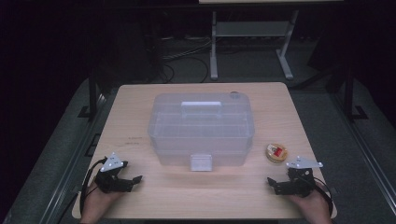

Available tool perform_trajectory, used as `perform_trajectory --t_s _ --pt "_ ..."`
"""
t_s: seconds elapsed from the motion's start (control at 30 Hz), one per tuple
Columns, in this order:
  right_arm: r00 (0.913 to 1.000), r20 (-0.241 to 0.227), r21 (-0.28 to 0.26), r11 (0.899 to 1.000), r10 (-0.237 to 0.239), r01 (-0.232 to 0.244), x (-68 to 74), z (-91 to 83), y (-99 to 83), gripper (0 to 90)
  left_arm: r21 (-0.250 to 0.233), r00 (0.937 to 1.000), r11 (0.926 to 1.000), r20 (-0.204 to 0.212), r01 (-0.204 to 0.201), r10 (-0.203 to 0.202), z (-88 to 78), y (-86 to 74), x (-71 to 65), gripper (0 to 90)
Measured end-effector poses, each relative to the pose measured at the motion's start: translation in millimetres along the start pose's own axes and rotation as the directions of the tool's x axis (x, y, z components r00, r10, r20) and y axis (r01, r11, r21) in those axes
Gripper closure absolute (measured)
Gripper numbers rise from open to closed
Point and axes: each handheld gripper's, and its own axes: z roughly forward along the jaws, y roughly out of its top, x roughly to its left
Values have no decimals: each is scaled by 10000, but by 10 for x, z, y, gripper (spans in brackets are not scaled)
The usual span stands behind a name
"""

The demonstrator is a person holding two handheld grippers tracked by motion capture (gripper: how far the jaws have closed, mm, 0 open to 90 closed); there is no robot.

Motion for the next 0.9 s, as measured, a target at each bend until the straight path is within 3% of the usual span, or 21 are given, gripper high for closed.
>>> perform_trajectory --t_s 0.3,0.4,0.43,0.47,0.5,0.57,0.6,0.63,0.67,0.7,0.77,0.8,0.83,0.9 --pt "10000 -34 201 9998 -34 35 -24 -15 15 0 -61 10000 9999 -11 91 -91 1 8 -8 154" --pt "10000 -37 240 9997 27 -26 -29 -44 36 46 -163 10000 9999 83 -2 3 -29 18 -21 240" --pt "9998 13 -198 9996 -198 198 -21 -125 58 147 -389 9999 9992 -58 -87 85 -68 44 -42 260" --pt "9998 13 -198 9996 -198 198 -21 -125 58 147 -389 9999 9992 -58 -87 85 -68 44 -42 311" --pt "9998 -31 -536 9984 -180 178 -18 -199 90 202 -745 9998 9970 -113 -197 189 -126 78 -63 356" --pt "9996 -95 -752 9968 -280 272 -31 -250 132 319 -960 9997 9952 -138 -212 199 -180 127 -68 466" --pt "9996 -95 -752 9968 -280 272 -31 -250 132 319 -960 9997 9952 -138 -212 199 -180 127 -68 532" --pt "9992 -292 -946 9952 -268 240 -62 -273 174 461 -1116 10000 9937 -2 32 -32 -219 190 -60 594" --pt "9992 -292 -946 9952 -268 240 -62 -273 174 461 -1116 10000 9937 -2 32 -32 -219 190 -60 669" --pt "9973 -687 -1033 9945 -272 200 -92 -280 219 604 -1159 9998 9932 152 114 -97 -243 257 -48 743" --pt "9950 -914 -1116 9933 -404 300 -113 -274 284 765 -1171 9996 9930 250 179 -150 -254 330 -33 879" --pt "9950 -914 -1116 9933 -404 300 -113 -274 284 765 -1171 9996 9930 250 179 -150 -254 330 -33 897" --pt "9916 -1144 -1277 9908 -607 459 -132 -261 360 896 -1058 9997 9943 193 166 -147 -252 407 -13 898" --pt "9898 -1220 -1208 9909 -734 586 -142 -238 448 900 -1034 9998 9944 112 201 -190 -242 471 13 899"
